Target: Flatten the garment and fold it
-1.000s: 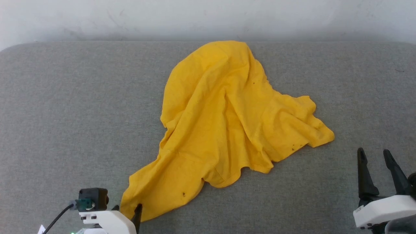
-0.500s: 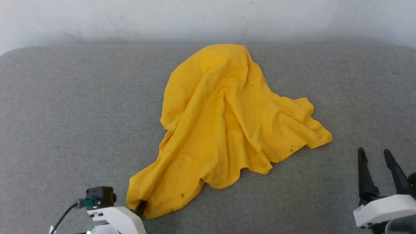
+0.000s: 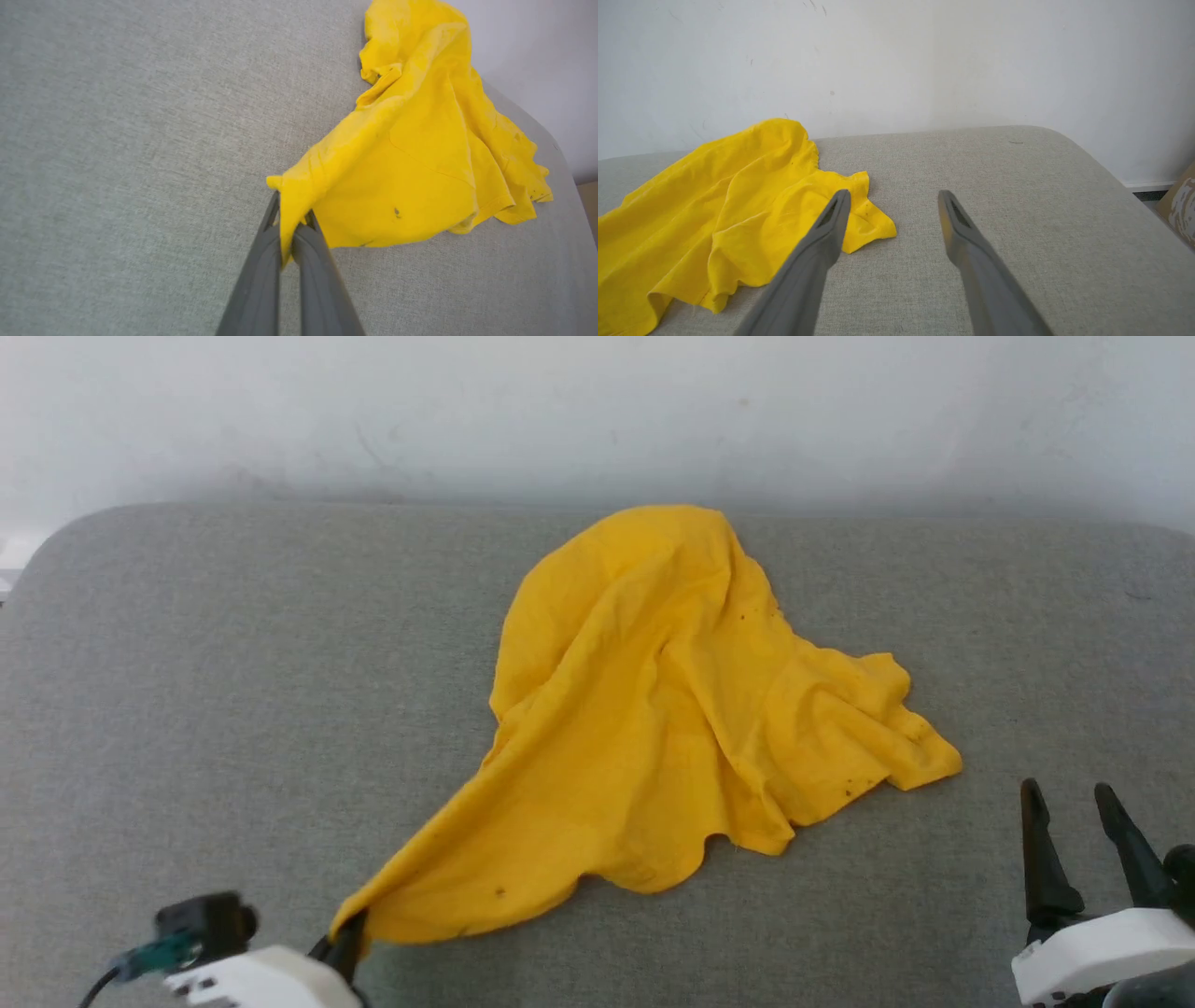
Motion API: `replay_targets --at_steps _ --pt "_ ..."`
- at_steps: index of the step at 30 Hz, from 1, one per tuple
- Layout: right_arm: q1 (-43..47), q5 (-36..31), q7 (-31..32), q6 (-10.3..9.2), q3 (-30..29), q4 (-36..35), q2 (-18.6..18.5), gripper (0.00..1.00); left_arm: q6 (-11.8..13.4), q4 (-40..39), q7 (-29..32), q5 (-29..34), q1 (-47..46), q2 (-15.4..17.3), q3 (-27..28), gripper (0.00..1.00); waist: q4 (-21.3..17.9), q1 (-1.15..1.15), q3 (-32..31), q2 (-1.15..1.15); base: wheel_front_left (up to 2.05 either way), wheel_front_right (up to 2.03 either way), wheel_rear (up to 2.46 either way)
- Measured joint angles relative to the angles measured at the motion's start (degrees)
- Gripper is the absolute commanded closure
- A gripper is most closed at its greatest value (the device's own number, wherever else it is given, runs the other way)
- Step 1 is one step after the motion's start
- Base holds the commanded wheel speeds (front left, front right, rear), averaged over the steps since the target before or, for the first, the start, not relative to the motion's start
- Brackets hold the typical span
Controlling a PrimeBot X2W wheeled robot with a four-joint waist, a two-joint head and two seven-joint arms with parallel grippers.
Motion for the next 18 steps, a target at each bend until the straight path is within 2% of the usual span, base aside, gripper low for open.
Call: replay_targets --at_steps 11,18 --pt "1.9 -0.7 1.9 0.0 -0.2 -0.4 0.0 0.0 5.8 -3.5 -4.4 -2.7 11.4 3.7 11.1 1.0 2.9 0.0 -1.5 0.0 0.0 0.0 0.0" --pt "1.2 -3.4 6.1 0.0 2.4 -1.7 0.0 0.0 5.8 -6.0 -4.4 -2.7 11.9 3.9 10.2 1.0 4.1 -0.01 -2.2 0.0 0.0 0.0 0.0"
